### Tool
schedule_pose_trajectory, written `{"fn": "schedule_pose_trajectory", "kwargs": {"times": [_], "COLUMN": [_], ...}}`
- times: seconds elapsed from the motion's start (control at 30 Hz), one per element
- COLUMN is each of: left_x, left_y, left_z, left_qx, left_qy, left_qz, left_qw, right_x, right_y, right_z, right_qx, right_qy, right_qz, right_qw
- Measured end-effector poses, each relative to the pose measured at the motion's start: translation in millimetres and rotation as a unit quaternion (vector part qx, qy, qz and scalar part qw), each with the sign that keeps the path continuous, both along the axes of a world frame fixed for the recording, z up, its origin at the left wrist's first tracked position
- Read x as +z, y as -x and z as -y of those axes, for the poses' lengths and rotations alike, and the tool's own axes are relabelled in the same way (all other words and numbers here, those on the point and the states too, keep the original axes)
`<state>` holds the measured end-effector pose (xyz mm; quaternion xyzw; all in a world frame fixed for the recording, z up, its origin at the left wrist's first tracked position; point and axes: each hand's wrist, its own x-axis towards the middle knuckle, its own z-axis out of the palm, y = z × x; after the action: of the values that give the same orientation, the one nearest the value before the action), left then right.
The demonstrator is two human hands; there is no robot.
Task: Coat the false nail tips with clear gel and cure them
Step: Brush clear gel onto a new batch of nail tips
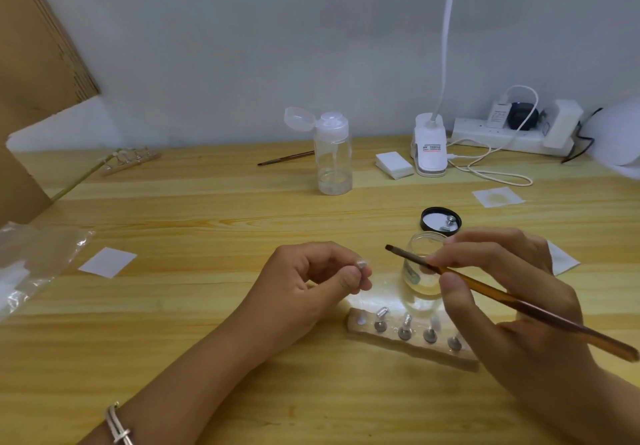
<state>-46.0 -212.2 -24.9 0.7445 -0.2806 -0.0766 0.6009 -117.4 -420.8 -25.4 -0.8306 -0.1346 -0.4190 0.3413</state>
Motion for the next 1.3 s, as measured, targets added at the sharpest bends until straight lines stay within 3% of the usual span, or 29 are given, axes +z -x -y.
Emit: {"fn": "schedule_pose_trajectory", "kwargs": {"times": [0.33, 1.03, 1.3], "left_x": [5, 10, 2], "left_y": [-4, -1, 6], "left_z": [-6, -4, 5], "left_qx": [-0.068, -0.081, -0.06], "left_qy": [-0.143, -0.169, -0.145], "left_qz": [0.006, 0.008, 0.061], "left_qw": [0.987, 0.982, 0.986], "right_x": [0, 7, 14], "right_y": [-1, -5, -8], "right_z": [3, 14, 23], "right_qx": [-0.006, -0.014, -0.06], "right_qy": [0.008, -0.039, -0.083], "right_qz": [0.004, -0.006, -0.109], "right_qw": [1.0, 0.999, 0.989]}}
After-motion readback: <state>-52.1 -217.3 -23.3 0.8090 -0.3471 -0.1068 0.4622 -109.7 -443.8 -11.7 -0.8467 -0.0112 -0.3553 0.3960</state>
